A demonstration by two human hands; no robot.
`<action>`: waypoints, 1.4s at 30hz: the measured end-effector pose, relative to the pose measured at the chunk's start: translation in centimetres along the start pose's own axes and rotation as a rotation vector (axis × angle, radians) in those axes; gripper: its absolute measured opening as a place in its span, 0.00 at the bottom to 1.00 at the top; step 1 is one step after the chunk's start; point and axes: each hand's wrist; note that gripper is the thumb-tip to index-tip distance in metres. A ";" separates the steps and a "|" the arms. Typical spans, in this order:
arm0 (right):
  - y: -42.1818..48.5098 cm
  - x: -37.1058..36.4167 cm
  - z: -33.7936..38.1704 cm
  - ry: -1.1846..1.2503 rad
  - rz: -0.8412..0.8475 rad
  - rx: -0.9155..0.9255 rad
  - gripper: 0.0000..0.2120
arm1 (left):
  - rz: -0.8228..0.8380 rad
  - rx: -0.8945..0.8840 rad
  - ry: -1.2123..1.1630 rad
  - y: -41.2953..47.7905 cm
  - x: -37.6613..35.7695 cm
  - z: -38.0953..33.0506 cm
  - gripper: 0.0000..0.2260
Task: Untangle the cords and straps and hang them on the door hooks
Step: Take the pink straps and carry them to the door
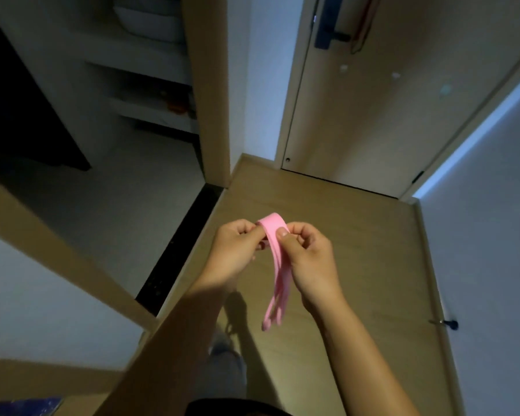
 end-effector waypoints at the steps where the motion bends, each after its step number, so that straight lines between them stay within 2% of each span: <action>1: 1.1 0.3 -0.1 -0.008 -0.036 0.004 0.04 | 0.061 0.034 -0.058 1.2 -0.8 -0.2 0.09; 5: 6.8 1.2 0.0 -0.111 -0.243 0.085 0.04 | 0.155 0.152 -0.202 6.3 -3.8 -1.6 0.08; 10: 14.3 1.2 1.0 -0.289 -0.426 0.182 0.05 | 0.138 0.124 -0.307 13.8 -7.3 -5.1 0.08; 13: 19.6 1.3 1.3 -0.389 -0.531 0.236 0.05 | 0.162 0.088 -0.292 18.8 -8.3 -6.5 0.10; 16: 23.8 1.1 1.7 -0.309 -0.562 0.226 0.07 | 0.235 0.023 -0.218 23.2 -8.2 -7.4 0.10; 21: 29.7 2.6 2.0 -0.037 -0.626 0.127 0.12 | 0.236 -0.051 -0.032 29.1 -8.0 -8.6 0.12; 24: 33.3 4.2 2.0 -0.035 -0.597 0.080 0.10 | 0.246 -0.009 0.003 32.3 -9.1 -10.2 0.08; 26: 35.9 5.4 1.7 -0.139 -0.505 0.018 0.04 | 0.305 -0.035 0.046 34.7 -10.5 -11.6 0.05; 29: 40.5 7.3 0.7 -0.387 -0.342 -0.016 0.22 | 0.388 -0.155 0.205 38.8 -13.3 -12.9 0.08; 31: 44.0 8.4 0.6 -0.520 -0.261 0.091 0.21 | 0.337 -0.263 0.386 41.9 -15.6 -13.6 0.13; 33: 47.5 9.9 0.9 -0.569 -0.264 0.240 0.13 | 0.325 -0.330 0.491 44.6 -17.9 -14.8 0.15; 35: 50.7 11.8 1.5 -0.603 -0.281 0.338 0.09 | 0.333 -0.344 0.471 46.8 -20.1 -16.6 0.15; 39: 56.6 15.5 3.0 -0.784 -0.303 0.482 0.13 | 0.307 -0.410 0.427 51.8 -24.4 -19.4 0.11; 42: 61.0 17.9 3.3 -0.803 -0.359 0.562 0.14 | 0.321 -0.443 0.421 55.3 -27.4 -20.5 0.15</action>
Point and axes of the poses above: each hand's wrist, its own y-axis towards the middle knuckle, its own x-axis out of the back of the hand, z = x × y, and after that the axes turned 2 degrees about -y, right-handed
